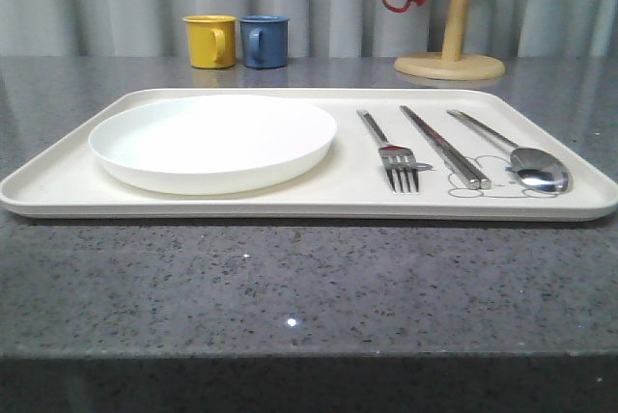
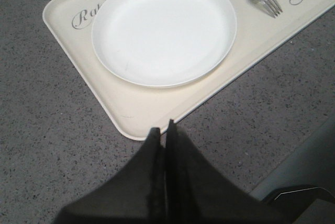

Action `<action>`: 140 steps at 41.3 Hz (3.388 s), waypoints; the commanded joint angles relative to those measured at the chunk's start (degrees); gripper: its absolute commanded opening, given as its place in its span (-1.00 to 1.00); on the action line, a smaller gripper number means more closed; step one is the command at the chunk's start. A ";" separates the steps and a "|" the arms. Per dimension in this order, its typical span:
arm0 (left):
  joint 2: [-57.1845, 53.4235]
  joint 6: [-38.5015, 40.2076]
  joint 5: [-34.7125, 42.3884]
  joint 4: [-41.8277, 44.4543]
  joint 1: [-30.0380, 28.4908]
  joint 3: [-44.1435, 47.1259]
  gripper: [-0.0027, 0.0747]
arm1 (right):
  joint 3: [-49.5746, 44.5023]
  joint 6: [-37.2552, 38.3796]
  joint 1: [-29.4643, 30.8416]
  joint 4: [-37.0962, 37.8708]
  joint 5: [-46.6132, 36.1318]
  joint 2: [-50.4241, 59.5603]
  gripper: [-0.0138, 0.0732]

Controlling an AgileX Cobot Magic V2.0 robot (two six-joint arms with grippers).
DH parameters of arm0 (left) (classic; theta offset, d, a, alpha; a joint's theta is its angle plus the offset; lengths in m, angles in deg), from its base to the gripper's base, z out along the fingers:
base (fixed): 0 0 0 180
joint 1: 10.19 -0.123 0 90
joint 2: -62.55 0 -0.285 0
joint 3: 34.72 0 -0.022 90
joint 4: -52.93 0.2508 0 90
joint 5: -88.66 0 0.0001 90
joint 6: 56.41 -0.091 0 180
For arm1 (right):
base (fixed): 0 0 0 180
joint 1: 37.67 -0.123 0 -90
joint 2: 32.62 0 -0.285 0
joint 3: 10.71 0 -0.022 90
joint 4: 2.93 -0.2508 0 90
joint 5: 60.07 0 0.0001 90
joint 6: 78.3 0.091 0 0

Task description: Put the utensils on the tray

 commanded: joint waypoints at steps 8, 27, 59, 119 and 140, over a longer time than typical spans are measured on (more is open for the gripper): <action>-1.28 0.56 4.79 -0.21 0.36 -1.01 -0.98 | 1.25 -0.74 0.17 -0.10 -3.38 -0.51 -0.84; -19.81 0.56 18.32 -0.48 -23.01 11.97 -0.98 | 1.25 -0.74 0.17 -0.10 -3.43 -0.51 -0.84; -43.39 0.56 43.74 -4.41 -35.87 46.83 -0.98 | 1.25 -0.74 0.17 -0.10 -3.38 -0.51 -0.84; -43.39 0.56 53.22 -4.41 -35.87 46.83 -0.98 | 1.25 -0.74 0.17 -0.10 -3.38 -0.51 -0.84; -43.39 0.56 53.22 -4.41 -35.87 46.83 -0.98 | -25.25 -0.74 7.86 2.78 -37.67 17.78 -0.84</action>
